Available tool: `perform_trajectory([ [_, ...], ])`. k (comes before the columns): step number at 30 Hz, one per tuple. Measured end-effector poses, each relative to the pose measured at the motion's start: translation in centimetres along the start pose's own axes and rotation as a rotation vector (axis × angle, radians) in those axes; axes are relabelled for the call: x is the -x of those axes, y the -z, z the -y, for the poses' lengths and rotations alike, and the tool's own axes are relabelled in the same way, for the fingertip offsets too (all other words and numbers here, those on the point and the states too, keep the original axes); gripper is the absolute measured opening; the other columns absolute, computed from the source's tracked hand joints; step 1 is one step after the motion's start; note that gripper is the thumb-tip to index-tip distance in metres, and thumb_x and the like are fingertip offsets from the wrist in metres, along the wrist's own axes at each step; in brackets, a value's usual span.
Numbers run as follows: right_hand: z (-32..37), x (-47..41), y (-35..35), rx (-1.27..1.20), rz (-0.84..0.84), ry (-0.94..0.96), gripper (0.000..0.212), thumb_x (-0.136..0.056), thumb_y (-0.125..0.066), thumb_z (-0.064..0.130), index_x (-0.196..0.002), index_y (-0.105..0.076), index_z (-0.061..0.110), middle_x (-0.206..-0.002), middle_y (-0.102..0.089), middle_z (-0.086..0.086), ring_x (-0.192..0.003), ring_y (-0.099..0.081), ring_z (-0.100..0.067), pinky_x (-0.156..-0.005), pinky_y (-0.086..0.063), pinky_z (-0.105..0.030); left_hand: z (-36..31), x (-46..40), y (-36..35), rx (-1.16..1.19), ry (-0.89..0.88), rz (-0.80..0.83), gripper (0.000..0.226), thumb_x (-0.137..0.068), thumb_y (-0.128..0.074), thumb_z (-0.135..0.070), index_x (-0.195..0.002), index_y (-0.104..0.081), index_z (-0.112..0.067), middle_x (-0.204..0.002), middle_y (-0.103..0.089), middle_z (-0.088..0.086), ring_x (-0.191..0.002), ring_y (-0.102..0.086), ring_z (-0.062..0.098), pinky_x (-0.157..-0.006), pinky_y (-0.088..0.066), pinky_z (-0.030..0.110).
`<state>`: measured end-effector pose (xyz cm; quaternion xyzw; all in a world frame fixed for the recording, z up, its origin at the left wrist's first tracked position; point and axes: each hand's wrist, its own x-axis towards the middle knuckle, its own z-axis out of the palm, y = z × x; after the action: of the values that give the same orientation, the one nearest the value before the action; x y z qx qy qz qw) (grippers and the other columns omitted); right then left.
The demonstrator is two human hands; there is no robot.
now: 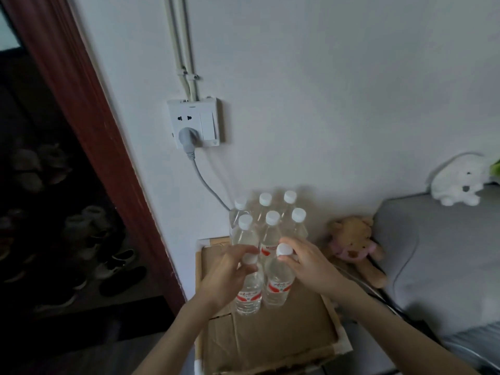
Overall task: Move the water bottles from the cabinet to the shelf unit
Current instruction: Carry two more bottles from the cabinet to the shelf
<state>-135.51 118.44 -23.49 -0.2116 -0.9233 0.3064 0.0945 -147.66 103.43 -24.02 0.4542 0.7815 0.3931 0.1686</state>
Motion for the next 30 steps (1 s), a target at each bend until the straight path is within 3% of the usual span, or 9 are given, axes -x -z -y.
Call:
perform_trajectory([
  [3, -0.8, -0.5, 0.1, -0.023, 0.025, 0.018, 0.023, -0.091, -0.051, 0.027, -0.112, -0.052, 0.018, -0.113, -0.055, 0.001, -0.102, -0.051, -0.01, -0.09, -0.042, -0.025, -0.2, -0.6, -0.8, -0.055, -0.015, -0.035, 0.029, -0.082, -0.063, -0.015, -0.11, -0.06, -0.022, -0.109, -0.059, -0.005, -0.097, -0.048, 0.007, -0.08, -0.025, -0.001],
  [6, -1.6, -0.8, 0.3, -0.034, 0.045, 0.02, 0.03, -0.088, -0.055, 0.032, -0.116, -0.049, 0.022, -0.116, -0.054, 0.005, -0.105, -0.049, -0.007, -0.094, -0.041, -0.027, -0.7, -0.9, -1.2, -0.088, -0.034, -0.086, 0.028, -0.081, -0.064, -0.014, -0.108, -0.061, -0.022, -0.101, -0.053, -0.013, -0.092, -0.044, 0.003, -0.079, -0.019, -0.007],
  [11, -2.5, -0.1, 0.7, -0.077, 0.148, 0.15, 0.05, -0.09, -0.054, 0.029, -0.137, -0.035, 0.028, -0.135, -0.04, 0.017, -0.125, -0.034, 0.005, -0.1, -0.027, -0.008, -0.2, -0.4, -1.5, -0.098, -0.063, -0.016, 0.037, -0.082, -0.064, -0.015, -0.118, -0.056, -0.021, -0.112, -0.049, -0.015, -0.104, -0.043, 0.003, -0.089, -0.023, -0.001],
  [15, -3.1, 0.3, 0.6, -0.049, 0.17, 0.217, 0.048, -0.092, -0.048, 0.018, -0.137, -0.037, 0.029, -0.14, -0.041, 0.014, -0.13, -0.034, 0.002, -0.106, -0.028, -0.015, 0.5, 0.1, -1.2, -0.076, -0.09, 0.03, 0.042, -0.084, -0.058, -0.004, -0.124, -0.053, -0.017, -0.123, -0.048, -0.013, -0.115, -0.042, 0.0, -0.096, -0.028, 0.004],
  [20, -3.2, -0.2, 0.9, 0.06, 0.071, 0.208, 0.037, -0.087, -0.058, 0.029, -0.123, -0.05, 0.023, -0.121, -0.055, 0.006, -0.103, -0.051, -0.004, -0.085, -0.039, -0.015, 0.2, -0.3, -1.3, -0.12, 0.021, -0.132, 0.032, -0.076, -0.07, -0.017, -0.107, -0.061, -0.019, -0.091, -0.054, -0.013, -0.079, -0.052, 0.005, -0.077, -0.039, 0.011],
  [24, -3.2, -0.7, 1.1, 0.109, 0.061, 0.169, 0.038, -0.081, -0.063, 0.041, -0.111, -0.051, 0.021, -0.112, -0.056, 0.006, -0.097, -0.053, -0.007, -0.084, -0.046, -0.024, 0.1, -0.4, -1.3, -0.155, 0.067, -0.131, 0.038, -0.073, -0.072, -0.031, -0.107, -0.057, -0.024, -0.094, -0.05, -0.016, -0.089, -0.053, 0.009, -0.091, -0.042, 0.032],
  [25, -3.2, -0.6, 1.2, 0.094, 0.094, 0.176, 0.04, -0.082, -0.062, 0.04, -0.116, -0.048, 0.022, -0.117, -0.054, 0.007, -0.102, -0.052, -0.007, -0.089, -0.045, -0.026, 0.2, -0.4, -1.2, -0.148, 0.053, -0.078, 0.04, -0.075, -0.071, -0.029, -0.112, -0.055, -0.024, -0.102, -0.05, -0.015, -0.097, -0.052, 0.01, -0.095, -0.04, 0.03],
  [27, -3.3, -0.4, 1.5, 0.074, 0.194, 0.198, 0.05, -0.087, -0.058, 0.035, -0.132, -0.038, 0.026, -0.13, -0.047, 0.009, -0.117, -0.044, -0.006, -0.101, -0.038, -0.026, 0.3, -0.5, -1.0, -0.105, 0.007, 0.054, 0.045, -0.08, -0.066, -0.018, -0.122, -0.051, -0.024, -0.118, -0.046, -0.016, -0.111, -0.047, 0.007, -0.098, -0.033, 0.013],
  [30, -3.4, -0.5, 1.9, 0.057, 0.23, 0.198, 0.048, -0.091, -0.053, 0.025, -0.136, -0.036, 0.028, -0.134, -0.046, 0.009, -0.124, -0.04, -0.005, -0.104, -0.035, -0.025, 0.4, -0.4, -0.5, -0.072, 0.003, 0.084, 0.043, -0.083, -0.06, -0.005, -0.123, -0.053, -0.021, -0.119, -0.049, -0.012, -0.102, -0.048, 0.004, -0.084, -0.031, -0.001],
])
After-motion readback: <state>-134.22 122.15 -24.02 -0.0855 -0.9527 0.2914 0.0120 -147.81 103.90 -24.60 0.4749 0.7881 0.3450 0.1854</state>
